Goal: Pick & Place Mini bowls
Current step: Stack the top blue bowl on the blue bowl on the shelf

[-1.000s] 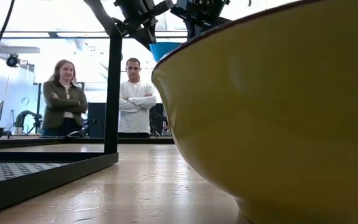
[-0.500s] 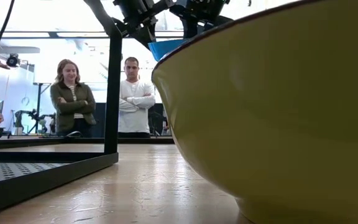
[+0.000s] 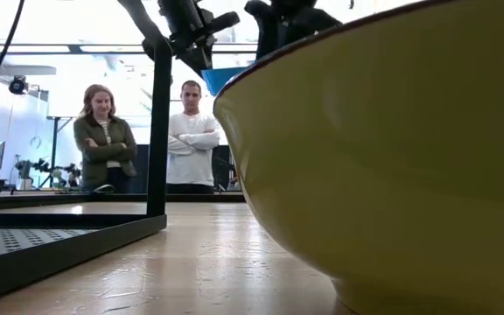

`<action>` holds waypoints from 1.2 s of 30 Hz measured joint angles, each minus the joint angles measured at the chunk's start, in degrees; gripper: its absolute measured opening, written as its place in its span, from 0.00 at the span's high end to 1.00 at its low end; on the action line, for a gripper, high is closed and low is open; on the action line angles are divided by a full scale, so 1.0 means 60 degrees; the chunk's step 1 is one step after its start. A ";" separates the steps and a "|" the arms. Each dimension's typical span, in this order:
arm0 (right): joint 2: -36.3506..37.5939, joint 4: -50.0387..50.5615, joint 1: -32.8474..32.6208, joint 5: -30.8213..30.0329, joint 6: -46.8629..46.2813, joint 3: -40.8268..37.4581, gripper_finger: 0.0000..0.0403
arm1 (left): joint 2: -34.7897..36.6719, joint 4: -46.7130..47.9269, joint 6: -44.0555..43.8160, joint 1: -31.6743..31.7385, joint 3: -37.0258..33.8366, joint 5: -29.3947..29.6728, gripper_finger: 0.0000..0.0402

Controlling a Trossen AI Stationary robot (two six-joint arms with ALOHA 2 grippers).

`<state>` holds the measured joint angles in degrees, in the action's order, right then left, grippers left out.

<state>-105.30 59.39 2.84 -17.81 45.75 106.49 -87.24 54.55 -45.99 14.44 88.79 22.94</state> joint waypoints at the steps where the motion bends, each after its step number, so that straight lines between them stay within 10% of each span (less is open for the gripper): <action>1: 0.0087 0.0008 0.0001 0.0209 -0.0160 0.0002 0.60 | 0.0000 0.0099 0.0086 0.0064 0.0000 -0.0007 1.00; 20: 0.2390 0.0049 0.0020 0.1266 -0.3178 -0.0074 0.64 | 0.1161 0.3549 0.2975 0.0456 0.0000 -0.1871 1.00; 36: 0.3367 0.0023 0.0028 0.1305 -0.3870 -0.0108 0.65 | 0.2469 0.5058 0.4050 -0.2300 -0.0208 -0.3163 1.00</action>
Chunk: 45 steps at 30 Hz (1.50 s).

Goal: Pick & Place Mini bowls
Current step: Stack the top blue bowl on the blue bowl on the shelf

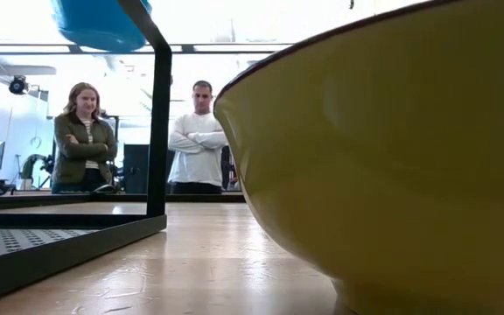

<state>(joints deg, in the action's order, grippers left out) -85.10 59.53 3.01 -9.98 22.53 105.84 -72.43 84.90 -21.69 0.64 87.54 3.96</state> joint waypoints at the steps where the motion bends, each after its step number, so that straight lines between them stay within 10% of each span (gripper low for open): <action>1: 0.0008 -0.0004 0.0000 0.0000 -0.0016 0.0000 0.65 | 0.0046 0.0021 -0.0148 -0.0218 -0.0130 -0.0072 1.00; 22: -0.0004 -0.0058 0.0007 -0.0007 -0.0141 0.0000 0.66 | 0.0675 -0.3440 -0.1631 -0.3358 -0.4514 -0.2307 1.00; 45: -0.0004 -0.0111 0.0066 -0.0015 -0.0512 0.0004 0.68 | 0.0667 -0.5793 -0.1578 -0.3755 -0.6857 -0.2936 1.00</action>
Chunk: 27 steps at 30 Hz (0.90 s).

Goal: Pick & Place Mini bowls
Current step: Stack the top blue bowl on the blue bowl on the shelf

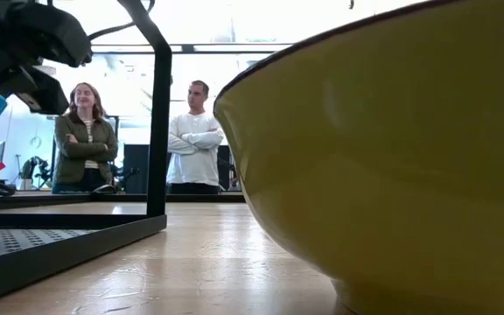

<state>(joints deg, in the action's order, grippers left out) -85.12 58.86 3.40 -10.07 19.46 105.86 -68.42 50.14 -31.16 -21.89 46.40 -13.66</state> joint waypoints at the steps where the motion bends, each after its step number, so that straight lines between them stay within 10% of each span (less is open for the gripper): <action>1: 0.0000 -0.0016 0.0000 0.0000 0.0000 0.0000 0.68 | 0.0000 -0.0074 0.0009 0.0000 -0.0063 -0.0068 1.00; 27: -0.0004 -0.0156 0.0004 -0.0066 0.0004 0.0001 0.68 | -0.0007 -0.1796 0.0136 -0.0084 -0.1055 -0.0323 0.98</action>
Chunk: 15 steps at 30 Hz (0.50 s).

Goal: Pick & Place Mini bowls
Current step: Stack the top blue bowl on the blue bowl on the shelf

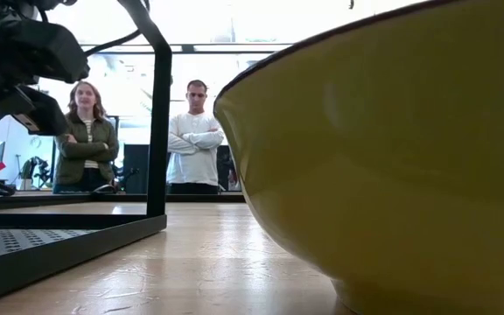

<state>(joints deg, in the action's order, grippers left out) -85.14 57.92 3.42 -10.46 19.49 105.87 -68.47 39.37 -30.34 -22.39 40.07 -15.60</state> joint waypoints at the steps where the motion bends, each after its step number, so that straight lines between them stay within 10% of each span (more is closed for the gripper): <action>1: 0.0000 -0.0001 0.0000 -0.0004 0.0000 0.0003 0.68 | 0.0000 -0.0066 0.0010 0.0000 0.0000 0.0001 0.97; 15: 0.0000 0.0002 -0.0004 -0.0009 -0.0006 0.0000 0.68 | 0.0000 -0.0243 -0.0056 0.0000 0.0123 -0.0106 0.78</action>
<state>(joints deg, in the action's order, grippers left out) -85.14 57.93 3.40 -10.51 19.45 105.87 -68.47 37.91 -30.68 -22.39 40.81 -16.24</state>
